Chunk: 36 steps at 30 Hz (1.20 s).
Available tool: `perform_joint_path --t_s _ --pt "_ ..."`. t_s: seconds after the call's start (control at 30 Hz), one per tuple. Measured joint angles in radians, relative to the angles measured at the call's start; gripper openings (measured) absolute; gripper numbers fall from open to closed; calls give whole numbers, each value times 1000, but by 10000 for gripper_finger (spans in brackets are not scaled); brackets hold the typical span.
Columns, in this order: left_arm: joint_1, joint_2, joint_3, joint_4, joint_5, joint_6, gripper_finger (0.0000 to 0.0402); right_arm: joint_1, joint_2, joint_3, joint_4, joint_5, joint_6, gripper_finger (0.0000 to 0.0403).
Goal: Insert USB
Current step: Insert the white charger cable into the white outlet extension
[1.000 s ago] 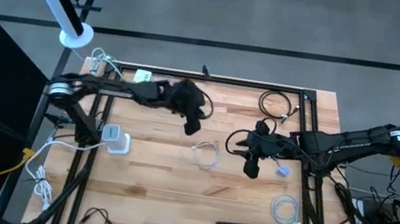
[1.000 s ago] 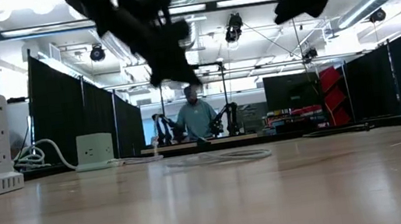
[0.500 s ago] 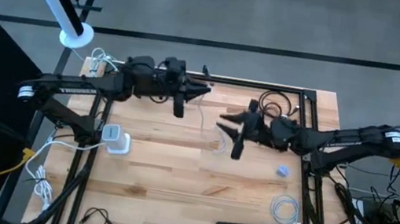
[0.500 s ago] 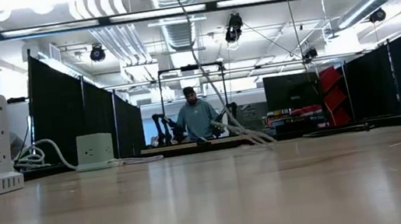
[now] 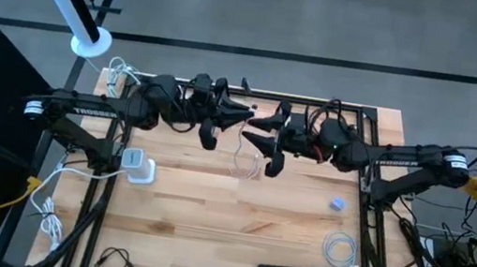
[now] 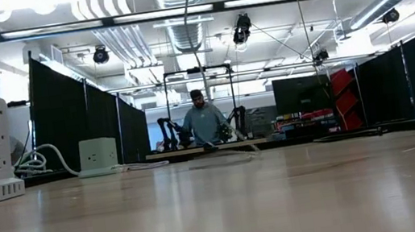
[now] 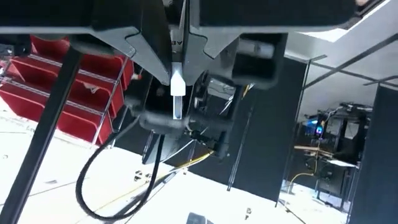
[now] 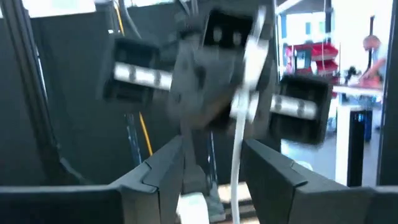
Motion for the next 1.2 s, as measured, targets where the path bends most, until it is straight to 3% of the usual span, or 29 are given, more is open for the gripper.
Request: perform_joint_path --t_s 0.3,0.87,1.07,1.2 --pt "-18 1 0 17 0 4 14 -1 29 88 -74 4 -9 147" --pt "-17 -6 3 -55 9 82 14 0 16 88 -97 16 42 7" --pt "-17 -14 3 -148 26 107 15 0 13 90 -198 14 50 2" --pt "-17 -38 0 -264 18 204 51 2 -2 91 -306 12 45 1"
